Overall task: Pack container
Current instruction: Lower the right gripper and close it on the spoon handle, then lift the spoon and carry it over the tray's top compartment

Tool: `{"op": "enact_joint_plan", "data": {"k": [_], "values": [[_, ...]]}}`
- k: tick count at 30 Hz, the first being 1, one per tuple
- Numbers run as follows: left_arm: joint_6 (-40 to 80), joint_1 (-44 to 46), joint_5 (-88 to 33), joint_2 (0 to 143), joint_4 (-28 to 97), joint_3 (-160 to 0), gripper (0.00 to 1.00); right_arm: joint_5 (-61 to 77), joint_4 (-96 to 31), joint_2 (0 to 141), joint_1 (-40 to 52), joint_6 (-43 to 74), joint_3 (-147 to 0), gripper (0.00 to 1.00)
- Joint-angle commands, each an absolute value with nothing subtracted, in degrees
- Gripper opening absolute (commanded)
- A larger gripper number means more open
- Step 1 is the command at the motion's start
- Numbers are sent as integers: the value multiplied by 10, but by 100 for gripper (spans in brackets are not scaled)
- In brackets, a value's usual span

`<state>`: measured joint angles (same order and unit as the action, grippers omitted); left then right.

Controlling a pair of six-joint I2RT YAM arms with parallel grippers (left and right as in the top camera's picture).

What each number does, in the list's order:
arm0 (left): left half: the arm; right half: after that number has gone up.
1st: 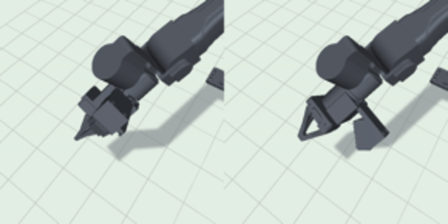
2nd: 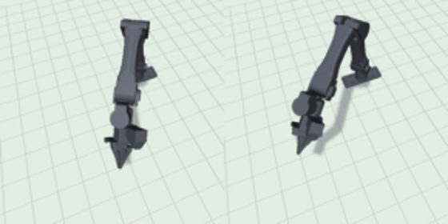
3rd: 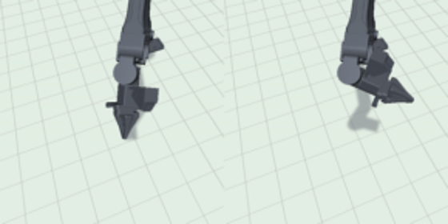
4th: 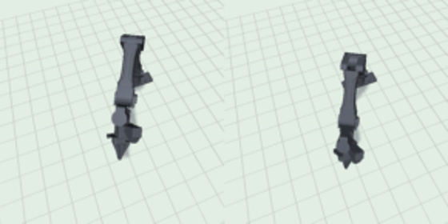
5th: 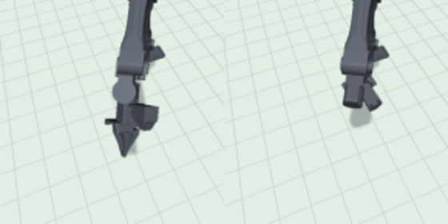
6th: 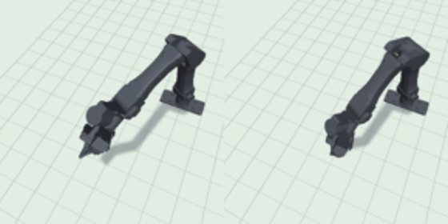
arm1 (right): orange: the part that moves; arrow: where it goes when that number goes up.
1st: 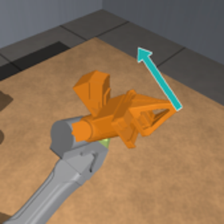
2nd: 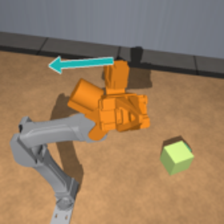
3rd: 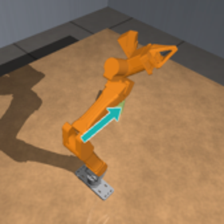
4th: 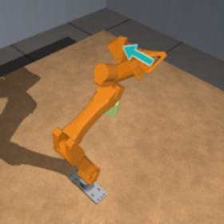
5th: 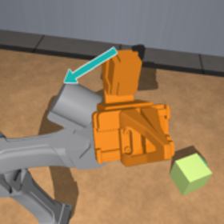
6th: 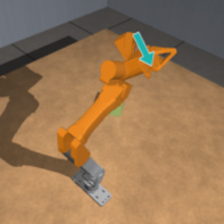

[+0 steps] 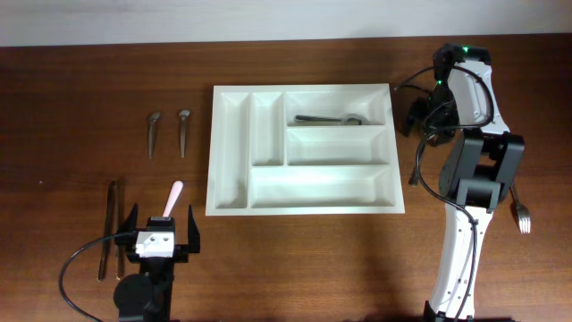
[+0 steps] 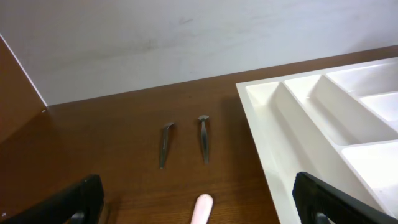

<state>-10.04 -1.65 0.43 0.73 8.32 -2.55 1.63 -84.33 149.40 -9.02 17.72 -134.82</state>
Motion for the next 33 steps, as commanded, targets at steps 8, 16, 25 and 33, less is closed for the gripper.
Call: {"op": "enact_joint_plan", "data": {"k": [8,16,25,33], "values": [[-95,-19,-2,3,82,-22,99,0,-861,1495,-90,189,-1338,32],[-95,-19,-2,3,82,-22,99,0,-863,1495,-90,189,-1338,19],[-95,-19,-2,3,82,-22,99,0,-863,1495,-90,189,-1338,4],[-95,-19,-2,3,82,-22,99,4,-871,1495,-90,189,-1352,4]]}}
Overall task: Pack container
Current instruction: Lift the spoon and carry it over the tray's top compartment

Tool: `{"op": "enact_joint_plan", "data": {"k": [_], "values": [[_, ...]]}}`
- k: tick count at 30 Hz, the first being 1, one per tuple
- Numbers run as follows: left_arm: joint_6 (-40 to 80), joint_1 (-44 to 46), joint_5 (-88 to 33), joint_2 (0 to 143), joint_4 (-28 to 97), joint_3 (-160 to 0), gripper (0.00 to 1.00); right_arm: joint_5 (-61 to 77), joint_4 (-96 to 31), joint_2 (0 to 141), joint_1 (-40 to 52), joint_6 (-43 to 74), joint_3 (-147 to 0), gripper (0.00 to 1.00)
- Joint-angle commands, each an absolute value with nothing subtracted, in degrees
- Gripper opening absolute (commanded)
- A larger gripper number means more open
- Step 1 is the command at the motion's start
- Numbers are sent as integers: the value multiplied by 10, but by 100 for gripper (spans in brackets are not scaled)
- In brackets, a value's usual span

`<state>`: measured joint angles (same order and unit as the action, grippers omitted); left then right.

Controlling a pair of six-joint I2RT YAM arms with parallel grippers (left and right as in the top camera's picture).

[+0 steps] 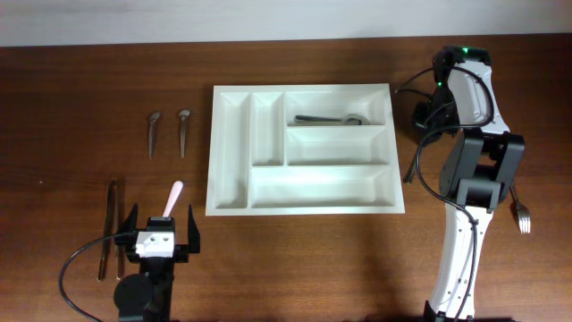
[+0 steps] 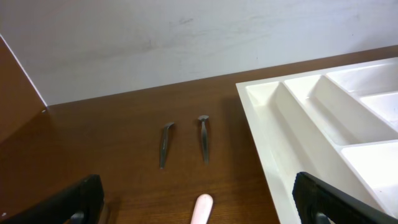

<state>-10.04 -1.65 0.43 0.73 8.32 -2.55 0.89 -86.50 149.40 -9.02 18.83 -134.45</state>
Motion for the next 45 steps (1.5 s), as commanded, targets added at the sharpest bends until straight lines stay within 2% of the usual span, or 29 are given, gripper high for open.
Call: {"op": "enact_joint_plan", "data": {"k": [1,12,17,27,36,42,45], "values": [[-95,-19,-2,3,82,-22,99,4,-875,1494,-90,189,-1359,4],[-95,-19,-2,3,82,-22,99,-33,-969,1492,-96,188,-1587,4],[-95,-19,-2,3,82,-22,99,42,-973,1468,-95,201,-1670,4],[-95,-19,-2,3,82,-22,99,114,-973,1424,-59,432,-1689,4],[-95,-19,-2,3,82,-22,99,114,-924,1428,45,581,-1689,4],[-95,-19,-2,3,82,-22,99,84,-913,1435,98,794,-1681,4],[-95,-19,-2,3,82,-22,99,73,-907,1445,110,840,-1679,4]]}}
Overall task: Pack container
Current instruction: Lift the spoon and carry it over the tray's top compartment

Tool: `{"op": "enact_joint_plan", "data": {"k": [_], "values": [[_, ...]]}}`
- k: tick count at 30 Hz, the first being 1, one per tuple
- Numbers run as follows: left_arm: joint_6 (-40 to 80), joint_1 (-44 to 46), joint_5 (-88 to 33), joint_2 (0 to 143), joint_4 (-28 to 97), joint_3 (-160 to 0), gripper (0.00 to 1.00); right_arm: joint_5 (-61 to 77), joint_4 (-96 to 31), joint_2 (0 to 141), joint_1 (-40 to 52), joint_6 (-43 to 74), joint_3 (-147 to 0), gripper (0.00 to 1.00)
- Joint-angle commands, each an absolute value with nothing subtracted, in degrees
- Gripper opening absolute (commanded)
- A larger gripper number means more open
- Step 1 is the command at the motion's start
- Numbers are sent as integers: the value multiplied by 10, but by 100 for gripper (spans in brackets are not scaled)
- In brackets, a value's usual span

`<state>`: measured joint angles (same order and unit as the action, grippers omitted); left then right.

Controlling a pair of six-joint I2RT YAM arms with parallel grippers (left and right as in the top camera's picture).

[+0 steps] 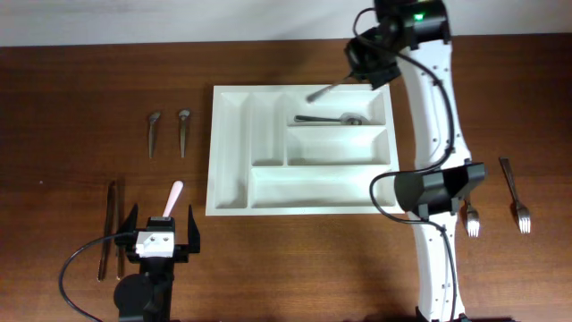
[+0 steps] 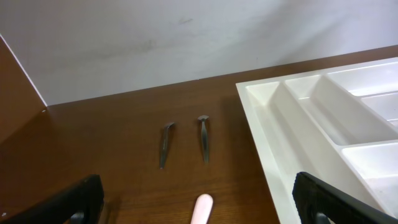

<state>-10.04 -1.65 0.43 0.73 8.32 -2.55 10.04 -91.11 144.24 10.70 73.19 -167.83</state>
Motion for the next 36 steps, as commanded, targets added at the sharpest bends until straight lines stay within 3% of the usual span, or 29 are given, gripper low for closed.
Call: {"op": "enact_joint_plan", "data": {"k": [1,7,36], "values": [[-95,-19,-2,3,82,-22,99,67,-905,1447,113,855,-1679,4],[-95,-19,-2,3,82,-22,99,62,-892,1468,117,938,-1671,4],[-95,-19,-2,3,82,-22,99,48,-876,1546,116,980,-1650,4]]}}
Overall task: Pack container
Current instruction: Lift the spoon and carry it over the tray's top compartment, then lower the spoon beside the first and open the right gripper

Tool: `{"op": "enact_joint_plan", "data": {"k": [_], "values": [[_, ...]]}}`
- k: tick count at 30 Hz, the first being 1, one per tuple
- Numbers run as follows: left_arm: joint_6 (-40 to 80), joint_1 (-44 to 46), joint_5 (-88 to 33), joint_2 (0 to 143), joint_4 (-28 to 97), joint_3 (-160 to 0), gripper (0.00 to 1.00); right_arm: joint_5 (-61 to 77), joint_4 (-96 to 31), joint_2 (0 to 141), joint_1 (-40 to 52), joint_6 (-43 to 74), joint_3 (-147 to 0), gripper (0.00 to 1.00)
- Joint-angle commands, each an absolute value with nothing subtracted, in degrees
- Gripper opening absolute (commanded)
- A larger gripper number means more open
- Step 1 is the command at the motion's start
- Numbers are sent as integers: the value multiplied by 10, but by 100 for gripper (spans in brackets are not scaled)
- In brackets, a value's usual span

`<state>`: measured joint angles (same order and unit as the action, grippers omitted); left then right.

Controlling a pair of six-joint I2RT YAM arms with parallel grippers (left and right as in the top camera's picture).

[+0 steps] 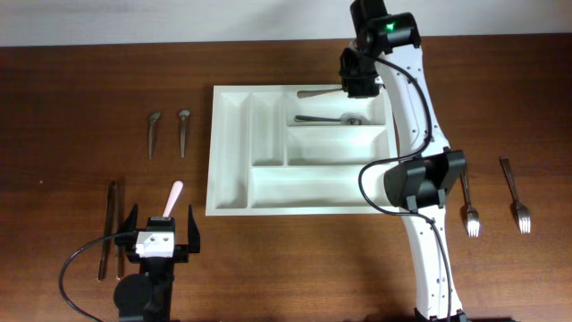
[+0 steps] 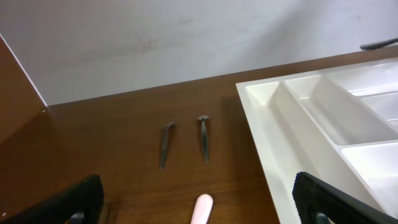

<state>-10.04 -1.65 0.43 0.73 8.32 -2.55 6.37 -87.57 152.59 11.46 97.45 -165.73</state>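
The white cutlery tray (image 1: pixel 232 152) lies mid-table, and one metal utensil (image 1: pixel 326 118) rests in its back right compartment. Above that compartment's far edge my right gripper (image 1: pixel 355 82) is shut on a second metal utensil (image 1: pixel 317 91), which sticks out level to the left. Its tip (image 2: pixel 379 45) shows in the left wrist view. My left gripper (image 1: pixel 163 222) stands open at the front left, apart from the tray. The end of a pink handle (image 2: pixel 202 208) lies between its fingers (image 2: pixel 68 202), untouched.
Two small metal spoons (image 1: pixel 153 132) (image 1: pixel 184 130) lie left of the tray. Long dark utensils (image 1: pixel 112 228) sit at the far left by the left arm. Three forks (image 1: pixel 471 215) (image 1: pixel 521 215) (image 1: pixel 508 174) lie on the table right of the tray.
My right gripper has shifted a little left and toward the tray. The utensil it holds was tilted over the tray's far rim and is now level. The left arm has not moved.
At the two oldest moments my right arm was folded beside the tray's right edge, with one utensil in the back right compartment. Then it was stretched out over the tray's far rim with a utensil in its gripper. Now that utensil is above that compartment's far edge.
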Motion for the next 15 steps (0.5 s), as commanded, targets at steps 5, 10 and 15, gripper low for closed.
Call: {"op": "enact_joint_plan", "data": {"k": [5,10,15], "values": [[-95,-19,-2,3,82,-22,99,49,-876,1559,116,980,-1649,4],[-95,-19,-2,3,82,-22,99,49,-876,1568,116,980,-1648,4],[-95,-19,-2,3,82,-22,99,36,-876,1571,116,980,-1648,5]]}}
